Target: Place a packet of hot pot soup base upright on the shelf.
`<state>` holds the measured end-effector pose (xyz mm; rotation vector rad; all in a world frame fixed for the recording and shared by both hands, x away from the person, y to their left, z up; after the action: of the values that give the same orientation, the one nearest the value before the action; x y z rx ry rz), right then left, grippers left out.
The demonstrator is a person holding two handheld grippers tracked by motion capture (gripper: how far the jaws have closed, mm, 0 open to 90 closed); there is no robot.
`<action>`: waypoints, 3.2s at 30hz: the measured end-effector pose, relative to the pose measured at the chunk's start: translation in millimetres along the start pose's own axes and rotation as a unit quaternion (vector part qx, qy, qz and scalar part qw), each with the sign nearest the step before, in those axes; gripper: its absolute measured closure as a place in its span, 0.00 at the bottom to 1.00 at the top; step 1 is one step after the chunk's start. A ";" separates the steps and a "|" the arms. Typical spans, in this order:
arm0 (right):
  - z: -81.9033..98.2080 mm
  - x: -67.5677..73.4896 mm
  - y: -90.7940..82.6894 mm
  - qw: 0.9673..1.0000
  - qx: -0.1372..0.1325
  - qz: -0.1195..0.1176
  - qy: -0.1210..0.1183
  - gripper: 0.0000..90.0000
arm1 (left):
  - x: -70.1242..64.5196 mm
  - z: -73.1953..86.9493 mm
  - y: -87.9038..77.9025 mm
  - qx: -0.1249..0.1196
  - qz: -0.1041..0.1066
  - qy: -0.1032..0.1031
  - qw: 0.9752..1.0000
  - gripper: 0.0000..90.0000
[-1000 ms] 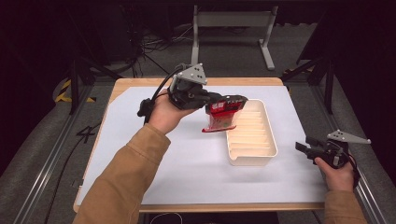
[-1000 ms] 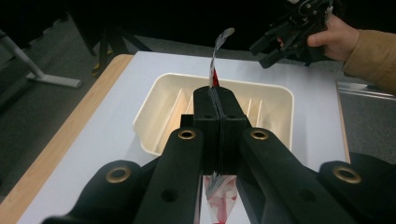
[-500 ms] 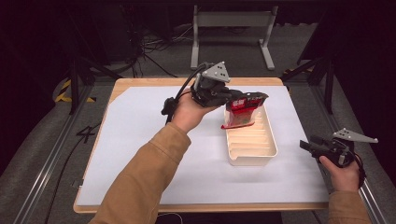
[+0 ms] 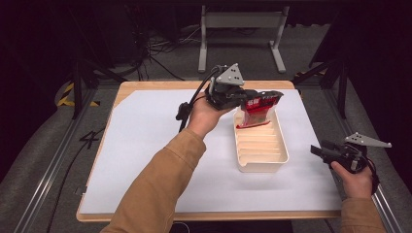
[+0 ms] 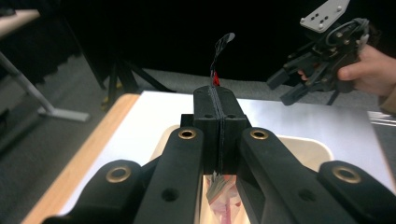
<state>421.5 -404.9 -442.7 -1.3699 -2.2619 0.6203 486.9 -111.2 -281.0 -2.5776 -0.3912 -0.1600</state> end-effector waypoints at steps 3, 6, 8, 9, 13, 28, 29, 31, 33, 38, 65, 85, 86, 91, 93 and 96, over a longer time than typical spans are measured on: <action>-0.7 1.9 1.6 1.000 -0.003 -0.004 0.003 0.45 | 3.3 2.8 6.7 -0.006 -0.004 0.010 1.000 0.99; 0.4 3.8 4.2 1.000 0.002 -0.007 0.000 0.45 | 5.6 5.6 14.1 -0.008 -0.001 0.008 1.000 0.99; 0.8 3.1 5.2 1.000 0.003 -0.007 0.001 0.45 | 6.0 6.9 18.6 -0.008 0.001 0.005 1.000 0.99; 0.9 2.4 5.6 1.000 0.002 -0.007 0.001 0.45 | 5.9 7.0 20.2 -0.008 0.001 0.004 1.000 0.99; 1.1 0.4 4.3 1.000 -0.002 -0.007 0.005 0.45 | 3.2 7.1 26.4 -0.009 0.007 0.004 1.000 0.99; 3.3 -3.7 4.0 1.000 -0.002 -0.007 0.011 0.45 | -2.3 19.1 43.8 -0.007 0.022 -0.003 1.000 0.99; 3.4 -4.0 4.0 1.000 -0.003 -0.006 0.011 0.45 | -2.2 20.3 44.6 -0.012 0.023 -0.005 1.000 0.99; 3.8 -4.8 4.2 1.000 -0.003 -0.006 0.010 0.45 | -1.7 21.6 45.0 -0.015 0.023 -0.008 1.000 0.99; 5.4 -5.7 4.7 1.000 0.000 -0.006 0.014 0.45 | -1.4 23.7 46.1 -0.018 0.025 -0.012 0.999 0.99; 6.4 -6.4 5.2 1.000 0.001 -0.005 0.014 0.45 | -1.5 26.3 48.5 -0.018 0.027 -0.017 0.999 0.99; 9.9 -6.9 7.8 1.000 0.011 -0.008 0.019 0.44 | -3.2 42.3 62.7 -0.034 0.076 -0.093 0.992 0.99; 11.1 -5.4 10.2 1.000 0.017 -0.012 0.019 0.43 | -5.3 60.2 69.9 0.006 0.116 -0.161 0.980 0.95; 11.4 -5.3 10.4 1.000 0.018 -0.012 0.020 0.43 | -5.2 61.0 69.7 0.007 0.117 -0.161 0.980 0.95; 11.3 -4.6 11.3 1.000 0.019 -0.012 0.019 0.43 | -4.9 66.4 69.3 0.020 0.117 -0.167 0.979 0.93; 11.3 -4.5 11.4 1.000 0.019 -0.012 0.019 0.43 | -5.1 68.3 69.6 0.028 0.117 -0.169 0.978 0.92; 11.6 -4.4 11.6 1.000 0.020 -0.012 0.021 0.43 | -5.4 70.8 69.1 0.031 0.116 -0.169 0.978 0.90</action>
<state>425.0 -405.8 -459.2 -1.3223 -2.2182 0.6208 505.5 -132.8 -375.9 -2.5638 -0.2075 0.3724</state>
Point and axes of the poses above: each handheld gripper's, and its own axes: y roughly forward along the jaws, z roughly out of its underside, x roughly to its left, the point moved 9 cm from there along y, roughly forward along the jaws, and after that the axes turned 5 degrees about x, right-handed, at the moved point
